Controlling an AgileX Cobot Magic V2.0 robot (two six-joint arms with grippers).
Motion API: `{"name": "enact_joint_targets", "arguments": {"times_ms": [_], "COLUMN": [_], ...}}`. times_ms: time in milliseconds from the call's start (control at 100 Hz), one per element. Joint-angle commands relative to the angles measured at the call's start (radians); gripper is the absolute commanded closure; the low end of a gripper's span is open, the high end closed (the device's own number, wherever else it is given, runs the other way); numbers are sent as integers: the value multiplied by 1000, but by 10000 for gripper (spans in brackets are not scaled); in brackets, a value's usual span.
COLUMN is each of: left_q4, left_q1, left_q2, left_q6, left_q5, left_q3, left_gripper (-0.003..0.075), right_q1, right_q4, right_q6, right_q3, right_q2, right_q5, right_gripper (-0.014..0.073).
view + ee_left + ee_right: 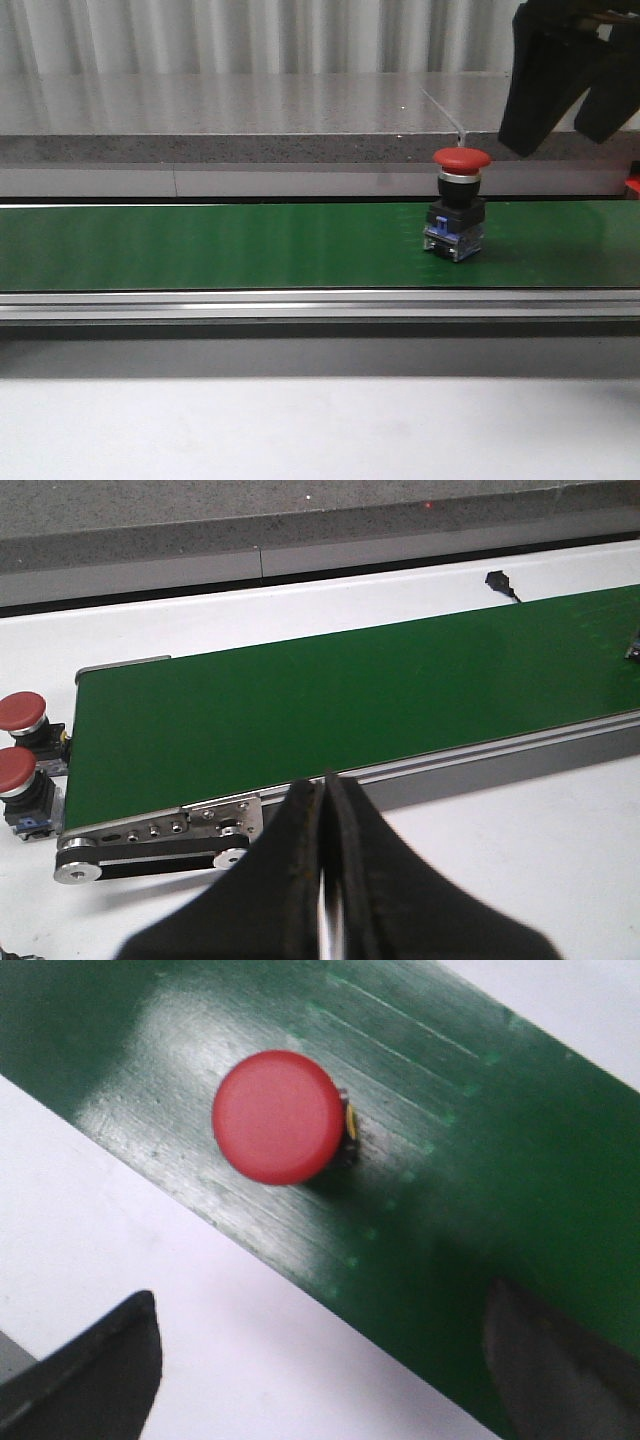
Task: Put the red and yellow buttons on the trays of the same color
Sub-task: 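Grasp the red button from the belt with the right gripper, then lower the red button into the red tray and open the right gripper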
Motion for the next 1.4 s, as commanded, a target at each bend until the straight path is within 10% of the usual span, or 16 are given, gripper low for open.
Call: {"name": "enact_joint_targets", "arguments": {"times_ms": [0, 390, 740, 1390], "left_q4": [-20, -20, -20, -20], "left_q1": [-8, -8, -8, -8], "left_q2": [10, 10, 10, 10], "left_q6": [-10, -10, -10, -10], "left_q5": [-63, -63, -63, -63], "left_q3": [-28, -28, -28, -28], "left_gripper": [741, 741, 741, 741], "right_q1": [1, 1, -2, -393], "right_q4": [52, 59, 43, 34], "right_q6": [-19, -34, -34, 32], "right_q3": [-57, -193, -193, -250], "right_q2": [7, 179, 185, 81], "right_q5": [-3, 32, 40, -21], "right_gripper": [-51, -36, 379, 393]}}
